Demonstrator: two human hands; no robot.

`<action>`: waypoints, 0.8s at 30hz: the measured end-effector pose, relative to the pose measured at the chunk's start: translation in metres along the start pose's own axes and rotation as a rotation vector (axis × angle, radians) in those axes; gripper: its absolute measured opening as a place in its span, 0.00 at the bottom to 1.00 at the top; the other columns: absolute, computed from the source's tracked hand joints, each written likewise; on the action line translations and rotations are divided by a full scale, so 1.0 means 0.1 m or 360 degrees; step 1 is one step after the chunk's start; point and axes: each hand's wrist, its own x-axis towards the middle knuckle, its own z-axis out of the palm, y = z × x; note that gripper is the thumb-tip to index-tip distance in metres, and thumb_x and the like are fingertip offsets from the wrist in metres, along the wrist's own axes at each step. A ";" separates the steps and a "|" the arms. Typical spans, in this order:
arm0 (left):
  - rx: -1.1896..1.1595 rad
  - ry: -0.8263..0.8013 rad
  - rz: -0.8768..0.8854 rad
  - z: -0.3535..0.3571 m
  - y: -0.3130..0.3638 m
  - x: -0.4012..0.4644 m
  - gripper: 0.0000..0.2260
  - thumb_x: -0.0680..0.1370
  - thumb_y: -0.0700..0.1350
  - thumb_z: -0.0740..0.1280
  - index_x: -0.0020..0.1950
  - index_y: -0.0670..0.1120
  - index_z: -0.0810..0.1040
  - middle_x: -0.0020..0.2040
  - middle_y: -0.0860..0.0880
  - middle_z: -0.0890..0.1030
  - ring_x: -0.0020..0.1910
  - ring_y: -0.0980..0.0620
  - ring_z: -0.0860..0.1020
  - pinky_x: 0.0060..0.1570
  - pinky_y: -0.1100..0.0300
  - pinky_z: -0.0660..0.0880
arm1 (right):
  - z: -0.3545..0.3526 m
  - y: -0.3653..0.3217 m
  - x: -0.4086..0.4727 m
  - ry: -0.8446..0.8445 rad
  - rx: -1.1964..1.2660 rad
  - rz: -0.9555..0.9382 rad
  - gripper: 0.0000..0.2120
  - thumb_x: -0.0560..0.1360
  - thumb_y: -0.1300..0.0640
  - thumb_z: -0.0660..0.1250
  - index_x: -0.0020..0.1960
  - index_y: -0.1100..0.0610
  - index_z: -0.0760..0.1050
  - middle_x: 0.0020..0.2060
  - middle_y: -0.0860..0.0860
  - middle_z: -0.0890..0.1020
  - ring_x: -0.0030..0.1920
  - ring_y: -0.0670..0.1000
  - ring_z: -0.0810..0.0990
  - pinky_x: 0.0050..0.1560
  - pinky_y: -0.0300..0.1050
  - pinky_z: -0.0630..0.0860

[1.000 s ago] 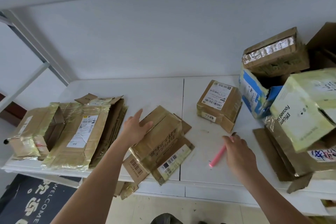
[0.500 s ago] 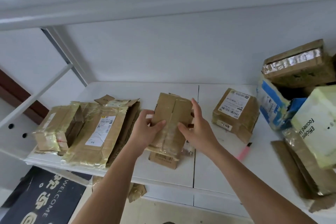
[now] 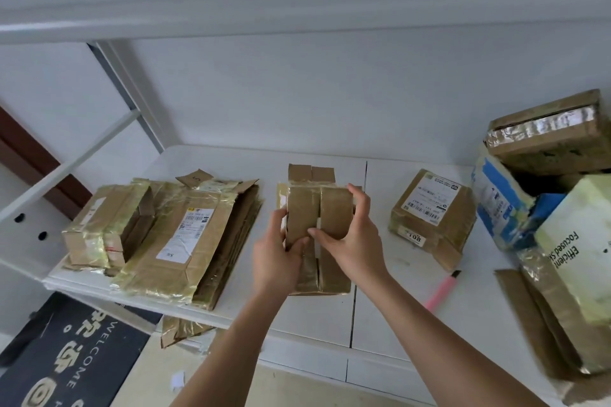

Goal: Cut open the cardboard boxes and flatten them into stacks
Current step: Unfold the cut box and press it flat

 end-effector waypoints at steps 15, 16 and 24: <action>0.0072 -0.0055 0.0006 0.03 0.00 0.10 0.24 0.75 0.38 0.72 0.67 0.52 0.70 0.37 0.58 0.81 0.30 0.60 0.79 0.31 0.65 0.74 | -0.36 0.03 0.09 -0.0489 0.0335 0.0276 0.38 0.70 0.63 0.72 0.66 0.33 0.58 0.55 0.44 0.74 0.44 0.49 0.81 0.43 0.41 0.81; 0.0072 -0.0058 0.0005 0.03 0.00 0.11 0.24 0.75 0.38 0.72 0.67 0.52 0.70 0.37 0.59 0.80 0.31 0.60 0.79 0.31 0.65 0.74 | -0.38 0.04 0.10 -0.0510 0.0361 0.0270 0.38 0.70 0.65 0.71 0.66 0.33 0.59 0.57 0.45 0.74 0.43 0.49 0.81 0.42 0.39 0.80; 0.0195 -0.0056 -0.0008 0.09 0.09 0.15 0.22 0.76 0.39 0.71 0.67 0.51 0.69 0.41 0.57 0.81 0.37 0.60 0.80 0.32 0.69 0.71 | -0.32 0.18 0.04 -0.0461 0.0440 0.0286 0.43 0.73 0.51 0.75 0.74 0.34 0.49 0.62 0.38 0.70 0.60 0.35 0.74 0.60 0.39 0.76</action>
